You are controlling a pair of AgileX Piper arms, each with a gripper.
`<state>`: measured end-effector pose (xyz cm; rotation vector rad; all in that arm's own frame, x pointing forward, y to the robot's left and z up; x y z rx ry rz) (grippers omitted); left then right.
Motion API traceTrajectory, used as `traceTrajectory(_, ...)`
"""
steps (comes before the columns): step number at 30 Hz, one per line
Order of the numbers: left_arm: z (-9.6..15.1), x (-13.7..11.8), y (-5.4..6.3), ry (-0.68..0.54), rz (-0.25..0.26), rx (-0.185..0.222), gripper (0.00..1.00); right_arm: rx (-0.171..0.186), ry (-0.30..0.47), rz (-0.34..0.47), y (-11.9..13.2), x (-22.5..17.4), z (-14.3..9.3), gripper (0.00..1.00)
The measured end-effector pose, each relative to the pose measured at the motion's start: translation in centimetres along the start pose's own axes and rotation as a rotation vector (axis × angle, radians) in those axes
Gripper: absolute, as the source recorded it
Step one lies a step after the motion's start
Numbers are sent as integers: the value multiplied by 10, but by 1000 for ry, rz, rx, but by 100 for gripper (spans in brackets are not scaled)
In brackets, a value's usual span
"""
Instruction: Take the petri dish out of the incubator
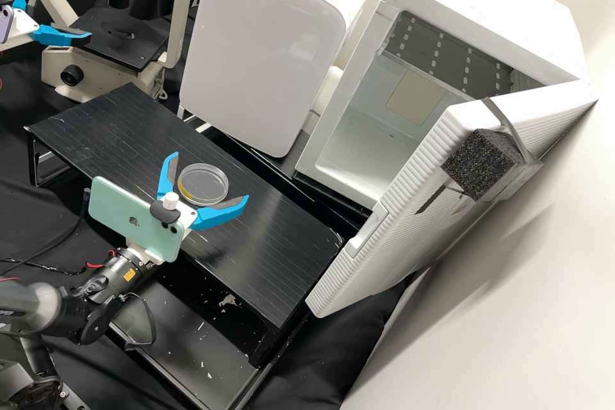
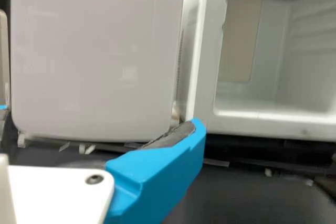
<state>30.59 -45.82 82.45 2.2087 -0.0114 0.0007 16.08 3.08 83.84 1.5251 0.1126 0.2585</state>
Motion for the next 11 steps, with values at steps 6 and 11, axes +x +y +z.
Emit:
traceTrajectory(6, 0, 0, 0, 0, 0, 0, 100, 86, -3, 18, 3, -3, 0, 100)
traceTrajectory(11, 0, 0, 0, 0, 0, 0, 100, 108, -8, 20, 4, -3, 1, 100)
